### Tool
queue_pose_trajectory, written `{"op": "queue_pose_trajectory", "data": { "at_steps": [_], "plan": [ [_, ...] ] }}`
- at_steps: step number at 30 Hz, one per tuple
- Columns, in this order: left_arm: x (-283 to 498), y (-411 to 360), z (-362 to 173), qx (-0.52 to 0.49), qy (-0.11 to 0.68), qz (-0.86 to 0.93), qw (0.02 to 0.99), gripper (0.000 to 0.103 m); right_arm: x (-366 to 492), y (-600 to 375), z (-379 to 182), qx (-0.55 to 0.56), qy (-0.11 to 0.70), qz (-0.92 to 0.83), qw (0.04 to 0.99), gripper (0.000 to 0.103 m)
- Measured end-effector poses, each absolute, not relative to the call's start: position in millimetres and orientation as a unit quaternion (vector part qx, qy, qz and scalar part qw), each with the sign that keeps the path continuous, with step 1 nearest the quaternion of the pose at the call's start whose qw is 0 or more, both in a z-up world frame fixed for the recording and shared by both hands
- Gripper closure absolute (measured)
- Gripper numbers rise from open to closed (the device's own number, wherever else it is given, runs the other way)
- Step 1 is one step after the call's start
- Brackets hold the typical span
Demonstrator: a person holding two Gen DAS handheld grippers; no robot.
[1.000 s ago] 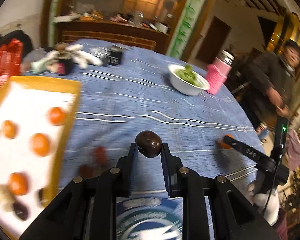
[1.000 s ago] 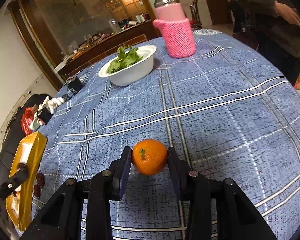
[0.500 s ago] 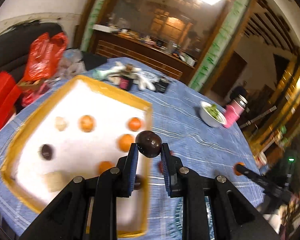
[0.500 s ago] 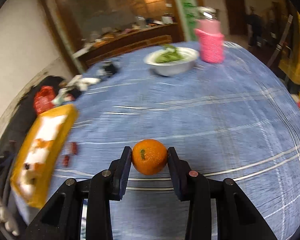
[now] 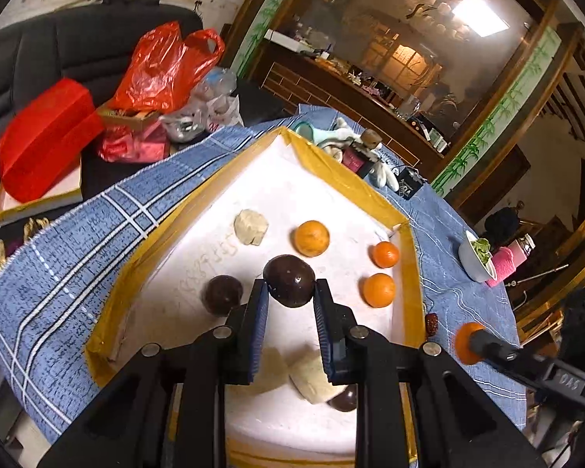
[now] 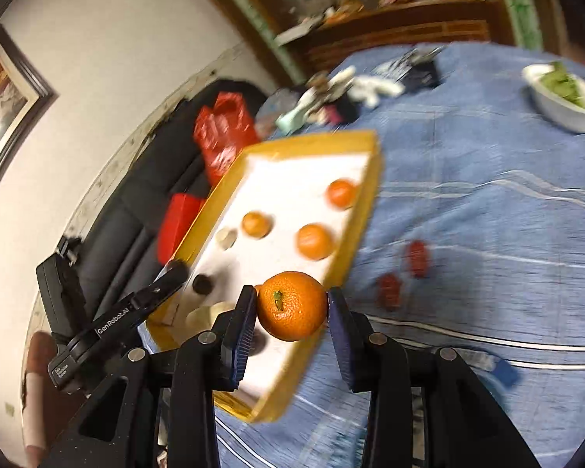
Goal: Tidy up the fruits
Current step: 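Release the plum into the tray with the left tool while the right tool releases the mandarin, then move both open tools back over the red dates on the table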
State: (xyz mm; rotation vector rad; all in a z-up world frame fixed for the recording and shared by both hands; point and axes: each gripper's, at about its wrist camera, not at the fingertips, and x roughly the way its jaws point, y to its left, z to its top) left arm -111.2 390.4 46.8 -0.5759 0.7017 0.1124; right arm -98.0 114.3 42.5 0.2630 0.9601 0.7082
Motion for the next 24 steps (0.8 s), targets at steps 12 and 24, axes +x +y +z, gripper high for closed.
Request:
{"op": "queue_pose_trajectory", "data": {
  "at_steps": [12,24],
  "plan": [
    [-116,410,49,-0.306,0.322,0.048,0.894,0.039,-77,184,13,0.087,0.473,0.338,0.808,0.042],
    [-130,382,80,-0.303,0.292,0.01,0.907,0.028,-70,84,46,0.127,0.424,0.263,0.858,0.041]
  ]
}}
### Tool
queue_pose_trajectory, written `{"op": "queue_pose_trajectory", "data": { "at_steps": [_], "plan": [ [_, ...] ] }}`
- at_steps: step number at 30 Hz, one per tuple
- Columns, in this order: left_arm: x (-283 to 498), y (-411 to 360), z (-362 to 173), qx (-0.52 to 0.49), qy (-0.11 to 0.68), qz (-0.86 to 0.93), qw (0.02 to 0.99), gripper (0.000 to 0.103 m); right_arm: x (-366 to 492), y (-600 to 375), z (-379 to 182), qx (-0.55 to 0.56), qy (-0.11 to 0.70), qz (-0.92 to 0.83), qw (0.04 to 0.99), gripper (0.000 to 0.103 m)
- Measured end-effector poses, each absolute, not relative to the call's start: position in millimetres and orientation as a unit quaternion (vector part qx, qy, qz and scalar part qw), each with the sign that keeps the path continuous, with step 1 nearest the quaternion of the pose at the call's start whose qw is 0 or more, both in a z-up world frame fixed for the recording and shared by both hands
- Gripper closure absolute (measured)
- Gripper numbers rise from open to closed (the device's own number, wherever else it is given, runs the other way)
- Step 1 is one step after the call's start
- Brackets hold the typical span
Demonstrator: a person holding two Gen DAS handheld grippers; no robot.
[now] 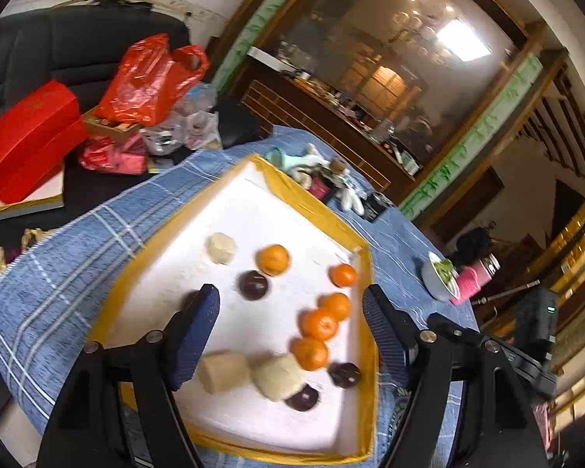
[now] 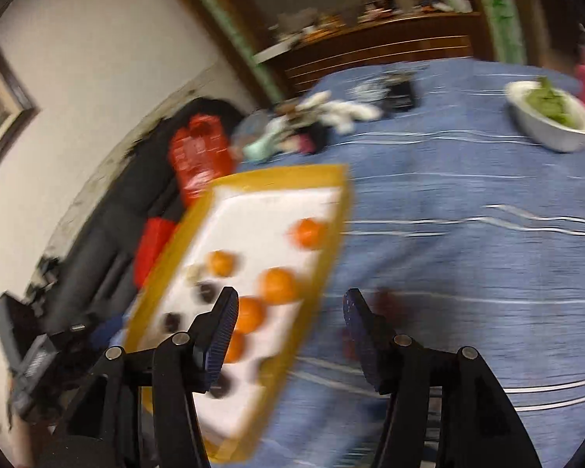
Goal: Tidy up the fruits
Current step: 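Move both open tools back over the red dates on the table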
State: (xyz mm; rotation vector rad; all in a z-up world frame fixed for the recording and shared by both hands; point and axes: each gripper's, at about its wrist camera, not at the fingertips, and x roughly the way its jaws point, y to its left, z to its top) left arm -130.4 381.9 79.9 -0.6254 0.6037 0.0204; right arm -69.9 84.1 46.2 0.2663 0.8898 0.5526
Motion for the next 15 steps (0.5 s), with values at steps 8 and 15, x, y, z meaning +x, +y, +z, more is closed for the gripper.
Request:
{"op": "queue_pose_trajectory", "data": {
  "at_steps": [8,15],
  "plan": [
    [-125,356,81,-0.278,0.308,-0.015,0.91,0.028,-60,80,16,0.052,0.447,0.216,0.867,0.048],
    [-120,346,80,-0.267,0.315,-0.022,0.91,0.028,-51,101,0,-0.022,0.432,0.187,0.882,0.048]
  ]
}}
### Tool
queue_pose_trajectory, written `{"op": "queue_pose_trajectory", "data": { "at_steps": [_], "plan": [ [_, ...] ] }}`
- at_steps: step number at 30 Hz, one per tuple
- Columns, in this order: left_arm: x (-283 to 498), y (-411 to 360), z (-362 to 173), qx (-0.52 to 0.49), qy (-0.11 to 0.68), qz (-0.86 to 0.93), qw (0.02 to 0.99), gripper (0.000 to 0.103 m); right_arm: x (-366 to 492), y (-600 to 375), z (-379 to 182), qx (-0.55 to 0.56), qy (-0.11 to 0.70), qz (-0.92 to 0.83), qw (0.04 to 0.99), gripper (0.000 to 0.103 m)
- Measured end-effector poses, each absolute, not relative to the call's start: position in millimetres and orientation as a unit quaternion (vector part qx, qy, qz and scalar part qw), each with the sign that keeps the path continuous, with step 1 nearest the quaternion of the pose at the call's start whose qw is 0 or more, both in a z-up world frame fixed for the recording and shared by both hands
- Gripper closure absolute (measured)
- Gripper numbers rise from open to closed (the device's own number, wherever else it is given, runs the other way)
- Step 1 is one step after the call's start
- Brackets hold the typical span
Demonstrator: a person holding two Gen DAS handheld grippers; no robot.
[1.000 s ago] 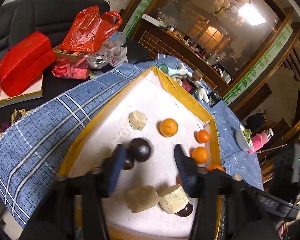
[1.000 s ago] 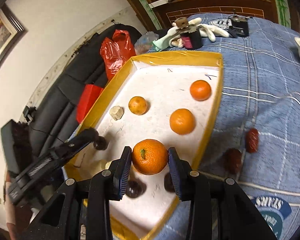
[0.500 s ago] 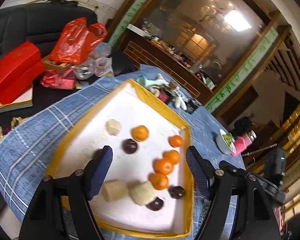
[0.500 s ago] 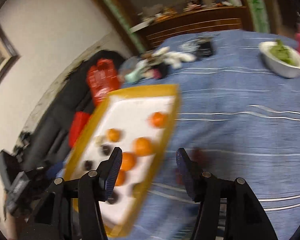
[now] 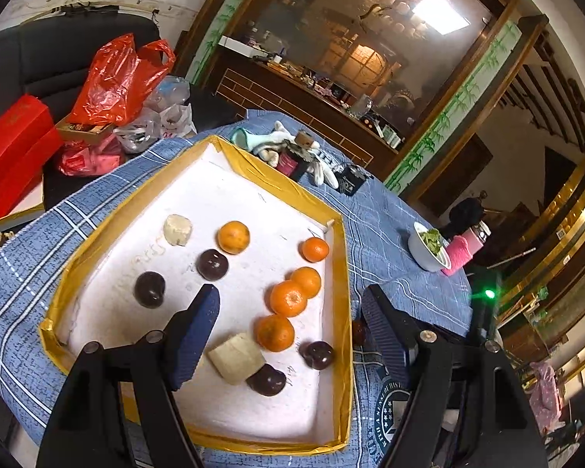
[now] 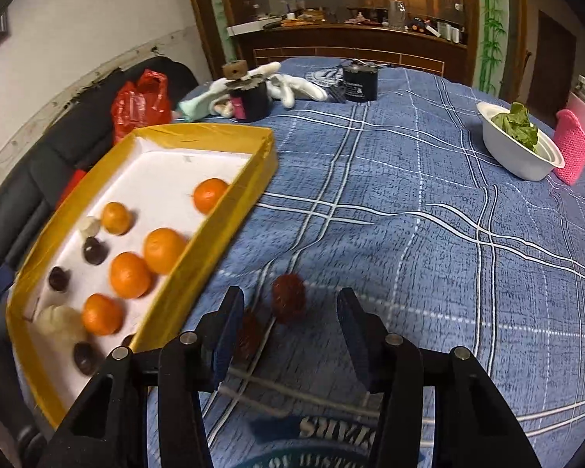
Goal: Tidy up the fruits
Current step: 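Move both open tools back over the red dates on the table, then grasp a red date with the right tool while the left tool grasps the other red date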
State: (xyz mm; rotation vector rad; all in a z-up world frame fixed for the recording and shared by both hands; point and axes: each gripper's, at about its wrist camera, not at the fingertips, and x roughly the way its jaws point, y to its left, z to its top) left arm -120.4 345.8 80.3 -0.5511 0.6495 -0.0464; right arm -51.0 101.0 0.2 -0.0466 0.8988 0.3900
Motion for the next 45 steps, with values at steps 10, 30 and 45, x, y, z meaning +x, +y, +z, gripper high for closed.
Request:
{"op": "queue_pose_trajectory", "data": {
  "at_steps": [10,30,45],
  "plan": [
    [-118,323,84,-0.245,0.322,-0.044,0.914,0.028,-56,67,5,0.024,0.435,0.191,0.88,0.085],
    [-115,304,87,-0.237,0.329,-0.056,0.912,0.028,-102,79,31,-0.045,0.403,0.235,0.883,0.05],
    [-113,311,85,-0.242,0.332,-0.064,0.909,0.028,-92,79,17,0.0,0.435,0.236,0.869,0.081]
  ]
}}
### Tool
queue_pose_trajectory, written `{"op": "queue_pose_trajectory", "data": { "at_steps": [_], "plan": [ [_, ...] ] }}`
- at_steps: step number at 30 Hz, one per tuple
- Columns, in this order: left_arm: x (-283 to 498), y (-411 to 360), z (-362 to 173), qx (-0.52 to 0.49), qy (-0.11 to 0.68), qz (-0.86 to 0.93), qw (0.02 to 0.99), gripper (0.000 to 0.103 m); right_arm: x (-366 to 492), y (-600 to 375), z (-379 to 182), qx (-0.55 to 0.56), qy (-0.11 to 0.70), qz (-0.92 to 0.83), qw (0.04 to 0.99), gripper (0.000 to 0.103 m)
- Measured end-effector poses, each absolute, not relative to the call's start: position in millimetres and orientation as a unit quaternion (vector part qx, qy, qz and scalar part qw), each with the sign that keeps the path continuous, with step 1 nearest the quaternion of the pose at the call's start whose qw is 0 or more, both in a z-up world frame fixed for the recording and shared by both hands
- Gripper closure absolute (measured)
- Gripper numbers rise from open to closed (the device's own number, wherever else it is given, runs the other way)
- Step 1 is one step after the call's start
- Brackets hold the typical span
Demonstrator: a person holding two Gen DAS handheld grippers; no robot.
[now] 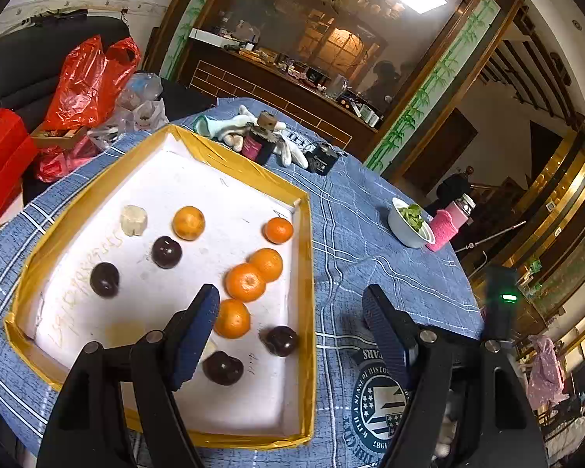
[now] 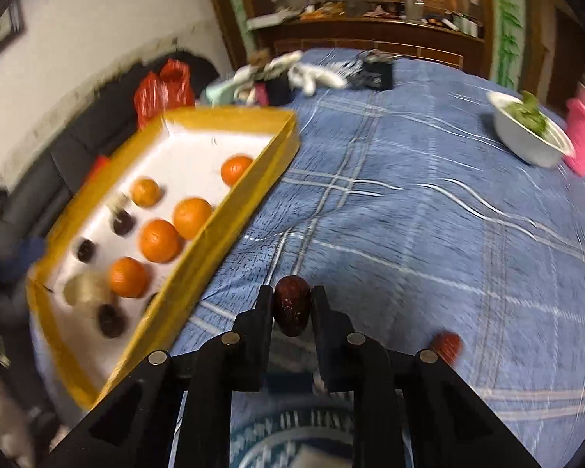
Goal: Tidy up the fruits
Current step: 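Grasp a red date with the right tool while the left tool grasps the other red date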
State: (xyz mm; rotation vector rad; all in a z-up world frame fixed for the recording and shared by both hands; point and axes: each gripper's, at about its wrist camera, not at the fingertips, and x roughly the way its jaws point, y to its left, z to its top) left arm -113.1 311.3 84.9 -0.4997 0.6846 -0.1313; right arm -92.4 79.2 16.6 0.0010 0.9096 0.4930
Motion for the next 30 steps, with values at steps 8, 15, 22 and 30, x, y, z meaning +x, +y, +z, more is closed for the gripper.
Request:
{"op": "queue_pose_trajectory", "data": {
  "at_steps": [8,15,22,30],
  "plan": [
    [-118,277,88,-0.218,0.343,-0.098,0.909,0.028,-117,47,7,0.02,0.449,0.232,0.863,0.063],
    [-120,250,91,-0.179,0.35,-0.122,0.911,0.028,-115,-14,32,0.083,0.407,0.197,0.888,0.057],
    [-112,221,76,-0.153,0.382,-0.136,0.901,0.028,-93,-22,9,0.072,0.435,0.164,0.883,0.057],
    [-88,191,74,-0.124,0.399,-0.136,0.898,0.028,-86,-5,-16,0.044,0.436,0.183,0.88,0.076]
  ]
}}
